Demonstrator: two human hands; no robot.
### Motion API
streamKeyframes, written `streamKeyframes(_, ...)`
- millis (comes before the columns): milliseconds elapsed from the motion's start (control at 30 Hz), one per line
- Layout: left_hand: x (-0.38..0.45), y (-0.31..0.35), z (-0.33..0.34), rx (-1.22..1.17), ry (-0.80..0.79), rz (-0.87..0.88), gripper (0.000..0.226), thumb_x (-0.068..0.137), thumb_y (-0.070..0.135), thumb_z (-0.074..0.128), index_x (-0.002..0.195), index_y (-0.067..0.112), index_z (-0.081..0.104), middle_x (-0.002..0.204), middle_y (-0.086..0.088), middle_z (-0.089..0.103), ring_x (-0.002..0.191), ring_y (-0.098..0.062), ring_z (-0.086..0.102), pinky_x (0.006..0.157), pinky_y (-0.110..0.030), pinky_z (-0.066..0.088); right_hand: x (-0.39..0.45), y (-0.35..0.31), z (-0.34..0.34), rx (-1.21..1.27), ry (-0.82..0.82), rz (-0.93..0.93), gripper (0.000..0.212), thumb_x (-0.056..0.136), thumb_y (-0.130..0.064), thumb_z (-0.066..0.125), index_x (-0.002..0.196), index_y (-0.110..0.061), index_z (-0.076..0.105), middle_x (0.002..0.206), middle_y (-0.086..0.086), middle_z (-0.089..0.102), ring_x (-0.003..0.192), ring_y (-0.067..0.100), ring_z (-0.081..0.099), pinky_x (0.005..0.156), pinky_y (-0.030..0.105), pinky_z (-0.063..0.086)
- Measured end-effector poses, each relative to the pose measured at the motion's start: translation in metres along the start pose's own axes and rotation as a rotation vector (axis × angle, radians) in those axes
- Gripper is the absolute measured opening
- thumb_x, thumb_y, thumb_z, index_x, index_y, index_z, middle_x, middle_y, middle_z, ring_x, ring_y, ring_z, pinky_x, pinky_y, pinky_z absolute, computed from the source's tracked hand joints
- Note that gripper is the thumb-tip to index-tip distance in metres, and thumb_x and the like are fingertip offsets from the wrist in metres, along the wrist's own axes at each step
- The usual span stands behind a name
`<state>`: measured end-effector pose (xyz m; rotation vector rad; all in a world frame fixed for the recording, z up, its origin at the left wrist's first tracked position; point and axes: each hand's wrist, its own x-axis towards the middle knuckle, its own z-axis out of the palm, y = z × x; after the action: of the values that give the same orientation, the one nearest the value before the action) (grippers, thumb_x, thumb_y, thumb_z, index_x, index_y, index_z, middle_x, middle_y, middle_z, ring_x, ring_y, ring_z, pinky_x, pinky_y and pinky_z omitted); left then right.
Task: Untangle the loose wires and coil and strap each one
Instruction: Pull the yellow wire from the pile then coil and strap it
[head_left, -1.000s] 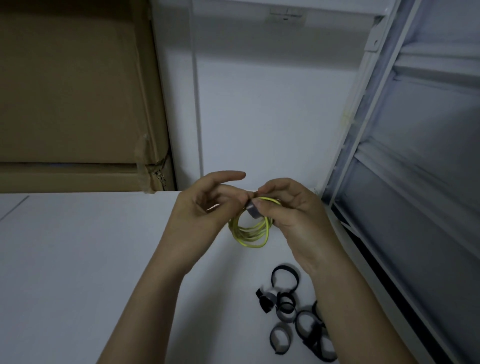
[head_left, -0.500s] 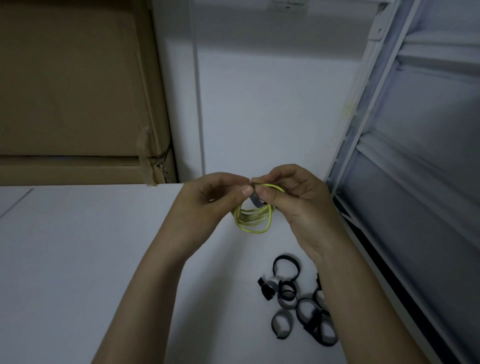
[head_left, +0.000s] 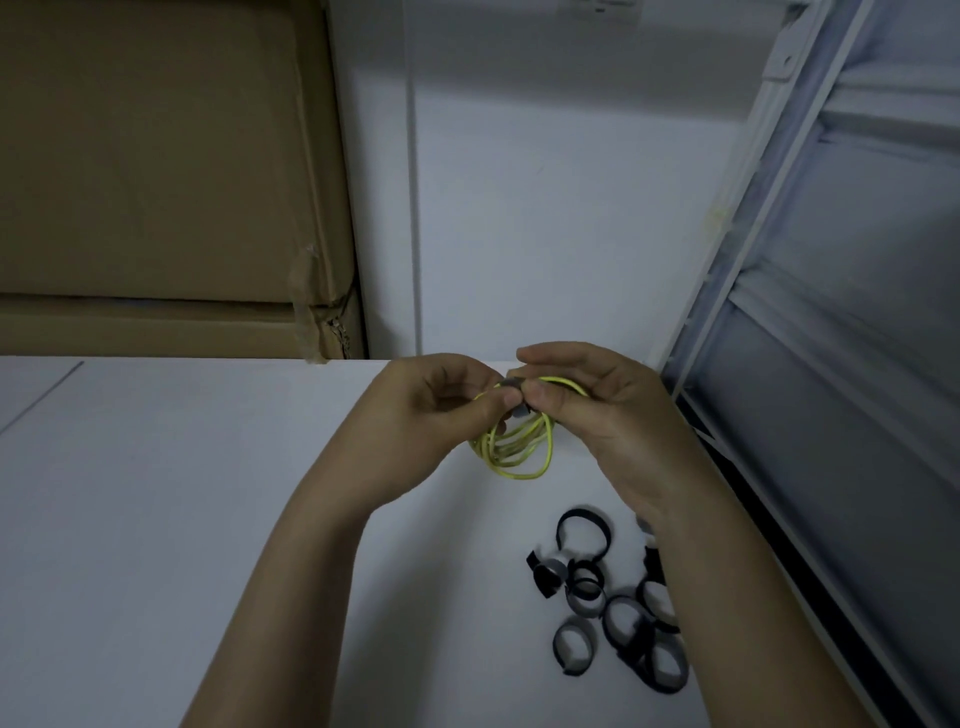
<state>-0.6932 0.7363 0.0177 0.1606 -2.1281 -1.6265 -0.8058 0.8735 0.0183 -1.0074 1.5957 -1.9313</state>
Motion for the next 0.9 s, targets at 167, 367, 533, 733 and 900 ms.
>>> streamKeyframes(167, -0.001, -0.003, 0.001, 0.157, 0.088, 0.056, 0.012, 0.083, 0.025, 0.072, 0.088, 0.015, 0.073, 0.079, -0.002, 0.073, 0.076, -0.019, 0.069, 0.077, -0.039, 0.055, 0.004, -0.002, -0.006, 0.137, -0.067, 0.125, 0.022, 0.086, -0.014, 0.058, 0.105, -0.015, 0.07, 0.11, 0.01, 0.07, 0.106, 0.02, 0.064, 0.097, 0.032, 0.05)
streamKeyframes(367, -0.001, -0.005, 0.005, 0.483, 0.01, 0.298, 0.015, 0.084, 0.021, 0.073, 0.097, 0.028, 0.072, 0.086, 0.012, 0.067, 0.079, -0.007, 0.061, 0.07, -0.028, 0.049, 0.005, -0.001, -0.006, -0.123, 0.052, 0.155, 0.023, 0.096, -0.014, 0.051, 0.097, -0.017, 0.073, 0.098, 0.0, 0.074, 0.097, 0.013, 0.068, 0.087, 0.022, 0.053)
streamKeyframes(533, 0.001, -0.004, 0.011, 0.57, -0.023, 0.37, 0.017, 0.085, 0.016, 0.072, 0.101, 0.019, 0.073, 0.086, 0.008, 0.065, 0.077, -0.007, 0.056, 0.068, -0.022, 0.045, 0.001, -0.004, -0.01, -0.339, 0.032, 0.053, 0.024, 0.089, -0.006, 0.06, 0.085, -0.023, 0.076, 0.087, -0.008, 0.075, 0.086, 0.004, 0.069, 0.077, 0.013, 0.051)
streamKeyframes(733, 0.002, -0.004, 0.014, 0.601, -0.07, 0.342, 0.017, 0.085, 0.02, 0.07, 0.102, 0.023, 0.073, 0.09, 0.01, 0.063, 0.08, -0.005, 0.055, 0.068, -0.023, 0.044, 0.002, 0.0, -0.021, -0.365, 0.024, 0.144, 0.022, 0.086, -0.01, 0.066, 0.075, -0.027, 0.075, 0.084, -0.007, 0.075, 0.085, 0.007, 0.069, 0.085, 0.025, 0.053)
streamKeyframes(900, 0.003, -0.006, 0.016, 0.592, -0.109, 0.343, 0.019, 0.086, 0.025, 0.069, 0.105, 0.024, 0.072, 0.095, 0.013, 0.061, 0.085, -0.005, 0.057, 0.075, -0.028, 0.048, 0.002, 0.002, -0.021, -0.488, -0.024, 0.129, 0.022, 0.095, -0.017, 0.055, 0.079, -0.025, 0.068, 0.085, -0.003, 0.072, 0.078, 0.004, 0.064, 0.076, 0.018, 0.048)
